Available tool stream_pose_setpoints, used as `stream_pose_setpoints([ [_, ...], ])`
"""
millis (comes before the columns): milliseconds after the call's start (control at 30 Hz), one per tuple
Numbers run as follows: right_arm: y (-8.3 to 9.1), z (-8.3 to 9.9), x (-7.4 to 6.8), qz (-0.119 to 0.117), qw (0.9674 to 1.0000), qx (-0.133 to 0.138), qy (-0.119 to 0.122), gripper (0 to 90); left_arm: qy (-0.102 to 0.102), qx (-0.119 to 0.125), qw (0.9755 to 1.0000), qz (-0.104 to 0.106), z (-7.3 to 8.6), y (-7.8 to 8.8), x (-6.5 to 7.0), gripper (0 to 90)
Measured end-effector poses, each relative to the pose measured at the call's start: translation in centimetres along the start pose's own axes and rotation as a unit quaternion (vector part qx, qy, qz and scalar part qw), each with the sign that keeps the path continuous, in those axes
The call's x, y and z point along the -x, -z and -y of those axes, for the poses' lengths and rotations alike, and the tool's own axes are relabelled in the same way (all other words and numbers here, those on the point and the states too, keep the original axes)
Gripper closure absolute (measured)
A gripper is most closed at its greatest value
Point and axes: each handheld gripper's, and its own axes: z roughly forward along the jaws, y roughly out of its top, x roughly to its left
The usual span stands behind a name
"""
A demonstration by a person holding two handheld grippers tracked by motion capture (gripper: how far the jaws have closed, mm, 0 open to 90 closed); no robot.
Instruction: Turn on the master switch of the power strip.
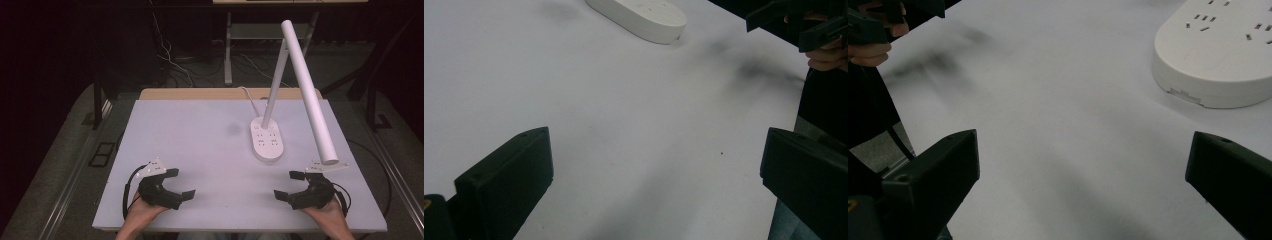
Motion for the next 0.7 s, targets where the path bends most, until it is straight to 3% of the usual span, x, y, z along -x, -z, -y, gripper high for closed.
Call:
stream_pose_setpoints([
  [333, 0.1, 0.0, 0.1, 0.002, 1.0, 0.002, 0.003, 0.4, -0.01, -0.013, 0.9998, 0.008, -1.0, -0.3, 0.1, 0.0],
  [700, 0.2, 0.1, 0.1, 0.001, 1.0, 0.002, 0.003, 0.4, -0.03, -0.031, 0.9989, 0.019, -3.3, -1.3, 0.2, 0.0],
])
